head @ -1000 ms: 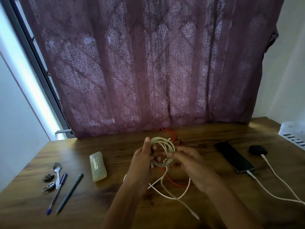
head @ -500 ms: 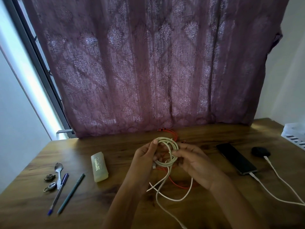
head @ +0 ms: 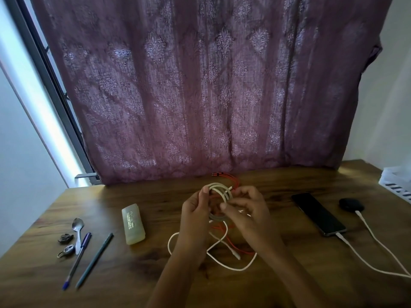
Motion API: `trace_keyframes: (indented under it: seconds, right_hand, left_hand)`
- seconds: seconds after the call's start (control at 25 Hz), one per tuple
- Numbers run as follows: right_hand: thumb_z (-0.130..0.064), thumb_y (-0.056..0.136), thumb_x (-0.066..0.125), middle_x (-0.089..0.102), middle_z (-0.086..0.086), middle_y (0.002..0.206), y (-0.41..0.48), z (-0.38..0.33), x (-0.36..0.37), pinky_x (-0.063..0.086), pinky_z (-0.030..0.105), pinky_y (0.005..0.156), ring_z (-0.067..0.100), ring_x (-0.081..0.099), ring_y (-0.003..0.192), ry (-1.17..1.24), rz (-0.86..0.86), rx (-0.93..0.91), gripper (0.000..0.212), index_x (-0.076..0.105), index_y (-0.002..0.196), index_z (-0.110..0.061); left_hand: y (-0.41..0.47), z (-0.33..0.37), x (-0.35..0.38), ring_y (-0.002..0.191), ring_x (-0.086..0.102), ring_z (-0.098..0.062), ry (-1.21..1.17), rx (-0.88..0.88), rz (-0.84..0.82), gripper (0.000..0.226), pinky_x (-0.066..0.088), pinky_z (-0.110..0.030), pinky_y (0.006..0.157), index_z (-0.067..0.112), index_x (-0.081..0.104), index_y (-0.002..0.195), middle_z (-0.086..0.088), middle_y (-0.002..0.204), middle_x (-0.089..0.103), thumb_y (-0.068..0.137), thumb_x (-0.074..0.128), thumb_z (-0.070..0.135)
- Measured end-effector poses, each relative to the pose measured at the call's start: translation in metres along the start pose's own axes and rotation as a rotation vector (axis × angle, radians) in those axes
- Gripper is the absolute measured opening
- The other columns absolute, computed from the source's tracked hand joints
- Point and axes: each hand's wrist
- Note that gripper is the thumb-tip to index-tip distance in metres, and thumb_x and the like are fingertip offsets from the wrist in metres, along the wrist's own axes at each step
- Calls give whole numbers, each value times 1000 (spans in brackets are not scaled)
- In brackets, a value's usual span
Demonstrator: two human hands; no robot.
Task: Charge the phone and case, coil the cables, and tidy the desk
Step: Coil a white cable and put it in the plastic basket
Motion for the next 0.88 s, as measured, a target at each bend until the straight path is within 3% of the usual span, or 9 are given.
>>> trace_keyframes:
  seconds: [0.12, 0.24, 0.32, 0.44, 0.56, 0.64, 0.76, 0.84, 0.88]
  right_hand:
    - [-21, 81, 68, 52, -5, 92, 2, -9, -2, 39, 16, 74, 7, 54, 89, 82, -1, 123, 16, 71, 66, -17]
    - [-18, 79, 66, 57, -6, 71, 11, -18, -16, 36, 24, 68, 9, 55, 74, 212, -22, 323, 32, 59, 48, -13]
    - [-18, 79, 63, 50, -4, 55, 18, -21, -26, 35, 25, 59, 9, 49, 58, 367, -140, 449, 41, 49, 41, -17]
    - [-23, 73, 67, 41, 0, 49, 26, -21, -35, 40, 22, 48, 9, 43, 44, 586, -179, 584, 41, 46, 37, -19]
    - [-27, 76, 69, 32, -3, 43, 27, -22, -43, 36, 19, 41, 4, 30, 35, 400, -208, 430, 26, 67, 56, -10]
    - [-30, 76, 72, 46, -5, 40, 26, -24, -49, 36, 16, 44, 2, 41, 37, 96, -206, 239, 19, 73, 69, -13]
    - [-46, 65, 77, 61, -2, 50, 28, -21, -57, 35, 15, 45, 3, 49, 43, -390, -128, -39, 23, 71, 64, -24]
    - [-54, 63, 74, 61, -3, 51, 29, -16, -63, 34, 17, 45, 5, 49, 45, -464, -117, -85, 27, 70, 62, -27]
    - [-55, 63, 72, 60, -3, 51, 29, -14, -64, 33, 16, 46, 4, 48, 45, -392, -131, -85, 27, 70, 63, -28]
  left_hand:
    - [2, -8, -4, 73, 68, -17, 183, 132, 59, 32, 54, -27, 65, 11, 67, 87, -6, 77, 72, 98, 39, 23]
    - [5, -16, -16, 63, 60, -23, 533, 318, 46, 31, 48, -35, 57, 15, 64, 83, -8, 69, 66, 95, 42, 33]
    - [4, -17, -20, 54, 50, -17, 658, 380, -17, 29, 41, -29, 52, 8, 60, 82, -10, 63, 59, 95, 43, 27]
    - [2, -13, -16, 51, 46, -8, 720, 418, -55, 27, 35, -23, 48, 5, 59, 82, -5, 59, 58, 95, 43, 23]
    - [5, -14, -19, 53, 53, -3, 690, 385, 6, 25, 38, -18, 50, 10, 61, 83, 11, 58, 59, 96, 43, 19]
    - [5, -17, -22, 55, 56, -5, 715, 373, 8, 24, 41, -20, 51, 10, 61, 83, 9, 59, 60, 97, 43, 18]
    - [3, -22, -24, 53, 56, -3, 726, 364, 80, 25, 40, -15, 50, 12, 63, 81, 6, 61, 62, 96, 44, 18]
    - [5, -21, -26, 61, 62, -5, 526, 266, 160, 27, 48, -24, 59, 15, 66, 81, 1, 69, 68, 96, 44, 20]
    - [6, -20, -26, 71, 67, -14, 404, 217, 173, 28, 53, -32, 66, 15, 67, 84, -4, 76, 71, 96, 43, 20]
Point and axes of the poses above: each hand's wrist, its own y-axis towards the middle knuckle, its own x-axis out of the palm, z = x × y
